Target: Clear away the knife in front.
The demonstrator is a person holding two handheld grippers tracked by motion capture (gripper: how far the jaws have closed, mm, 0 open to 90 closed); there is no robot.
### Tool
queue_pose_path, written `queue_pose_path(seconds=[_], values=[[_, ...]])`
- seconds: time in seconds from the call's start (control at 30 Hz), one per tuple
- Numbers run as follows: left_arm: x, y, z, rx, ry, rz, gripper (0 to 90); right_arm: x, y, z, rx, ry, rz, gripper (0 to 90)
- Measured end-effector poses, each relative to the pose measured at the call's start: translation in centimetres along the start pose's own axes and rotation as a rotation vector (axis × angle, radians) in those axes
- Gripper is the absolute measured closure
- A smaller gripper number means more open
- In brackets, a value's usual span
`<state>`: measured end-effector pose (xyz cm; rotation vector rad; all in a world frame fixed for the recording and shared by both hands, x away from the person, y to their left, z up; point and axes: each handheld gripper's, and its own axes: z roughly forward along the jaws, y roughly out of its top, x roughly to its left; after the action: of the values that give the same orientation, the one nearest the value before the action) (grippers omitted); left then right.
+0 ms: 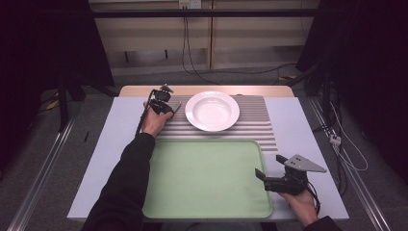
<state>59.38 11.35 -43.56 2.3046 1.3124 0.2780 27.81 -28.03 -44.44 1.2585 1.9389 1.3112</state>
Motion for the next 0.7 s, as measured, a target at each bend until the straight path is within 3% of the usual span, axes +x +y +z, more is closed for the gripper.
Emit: queue_pose_path(seconds=[0.7], values=[[0.5, 0.1, -3.9, -0.052, -0.027, 0.032, 80.0, 0.0, 0.0, 0.0, 0.000, -0.002, 0.004, 3.7]])
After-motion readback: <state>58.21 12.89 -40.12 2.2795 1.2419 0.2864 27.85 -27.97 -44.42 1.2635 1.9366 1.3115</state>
